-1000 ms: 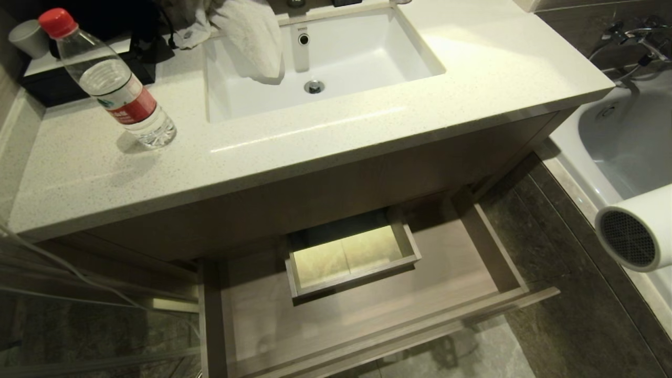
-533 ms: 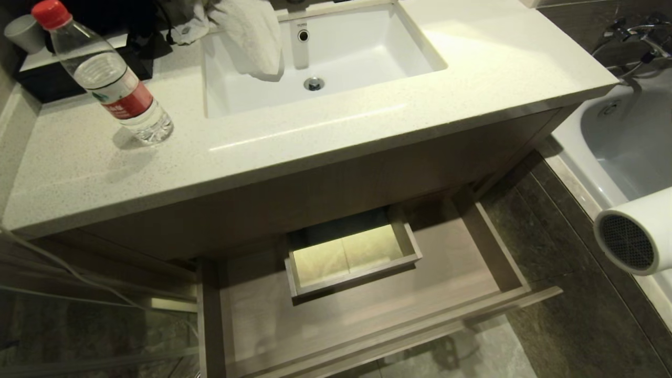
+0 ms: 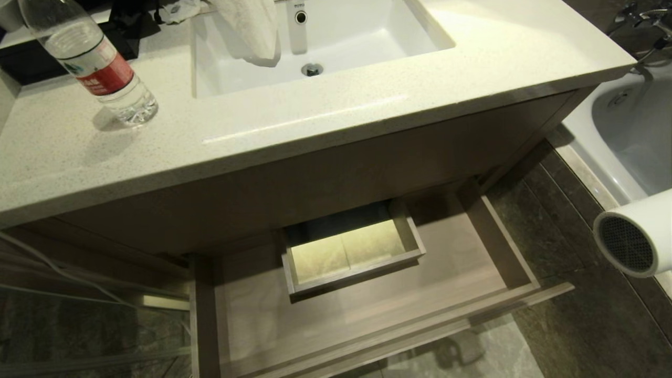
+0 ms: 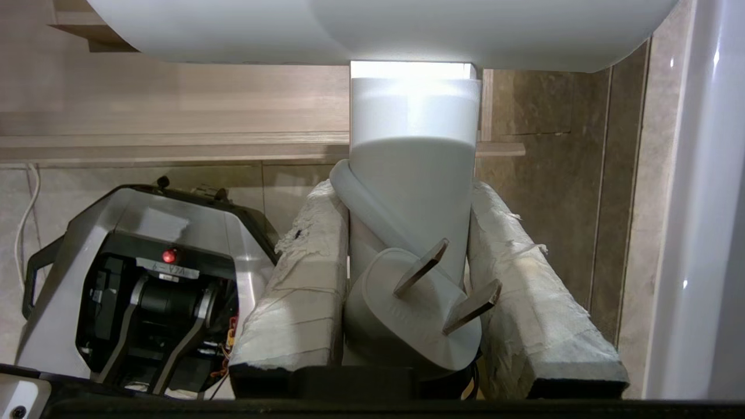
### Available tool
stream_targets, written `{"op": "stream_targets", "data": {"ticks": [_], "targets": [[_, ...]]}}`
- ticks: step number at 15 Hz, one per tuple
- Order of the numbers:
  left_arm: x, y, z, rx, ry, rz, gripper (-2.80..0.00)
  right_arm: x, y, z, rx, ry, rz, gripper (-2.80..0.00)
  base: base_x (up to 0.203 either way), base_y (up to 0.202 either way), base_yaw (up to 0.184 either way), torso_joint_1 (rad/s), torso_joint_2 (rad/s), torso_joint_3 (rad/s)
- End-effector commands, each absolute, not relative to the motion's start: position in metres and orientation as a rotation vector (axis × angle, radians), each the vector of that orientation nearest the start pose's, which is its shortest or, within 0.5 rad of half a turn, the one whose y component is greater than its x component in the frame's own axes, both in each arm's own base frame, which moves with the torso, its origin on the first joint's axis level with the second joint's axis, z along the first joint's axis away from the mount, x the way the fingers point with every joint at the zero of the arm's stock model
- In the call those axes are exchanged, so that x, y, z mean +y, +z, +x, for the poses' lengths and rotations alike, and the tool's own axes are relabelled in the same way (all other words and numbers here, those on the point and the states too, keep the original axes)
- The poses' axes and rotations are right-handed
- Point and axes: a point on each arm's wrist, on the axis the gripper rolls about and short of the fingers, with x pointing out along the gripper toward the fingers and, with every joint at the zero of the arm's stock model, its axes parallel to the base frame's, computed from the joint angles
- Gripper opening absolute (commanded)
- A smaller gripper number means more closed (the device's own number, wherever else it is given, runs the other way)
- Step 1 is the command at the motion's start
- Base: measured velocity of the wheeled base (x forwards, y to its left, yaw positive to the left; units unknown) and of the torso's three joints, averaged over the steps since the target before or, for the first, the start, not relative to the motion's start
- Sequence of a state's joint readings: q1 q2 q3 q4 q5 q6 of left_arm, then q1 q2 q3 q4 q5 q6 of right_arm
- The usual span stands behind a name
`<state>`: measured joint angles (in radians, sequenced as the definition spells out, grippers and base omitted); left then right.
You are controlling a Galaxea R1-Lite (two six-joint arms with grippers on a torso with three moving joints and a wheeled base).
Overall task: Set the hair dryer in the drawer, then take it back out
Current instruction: Put it into the drawer
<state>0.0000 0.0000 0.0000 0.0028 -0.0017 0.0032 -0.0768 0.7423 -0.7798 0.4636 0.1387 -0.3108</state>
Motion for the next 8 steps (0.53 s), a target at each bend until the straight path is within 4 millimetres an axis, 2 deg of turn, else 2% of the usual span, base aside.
{"op": "stream_targets", "data": {"ticks": [1,8], "targets": [[0.0,0.0752,-0.0228,0.003,-0.002,0.003,0.0,-0.0002,0.2421,0.0439,0.413,0.128,-0.262,-2.8,0.0,0.0,0.0,-0.188,0.38,0.201],[0.0,0.0752,-0.0227,0.005,-0.002,0.003,0.0,0.0,0.2372,0.0405,0.419,0.129,-0.262,-2.8,0.0,0.0,0.0,-0.234,0.51,0.273]]}}
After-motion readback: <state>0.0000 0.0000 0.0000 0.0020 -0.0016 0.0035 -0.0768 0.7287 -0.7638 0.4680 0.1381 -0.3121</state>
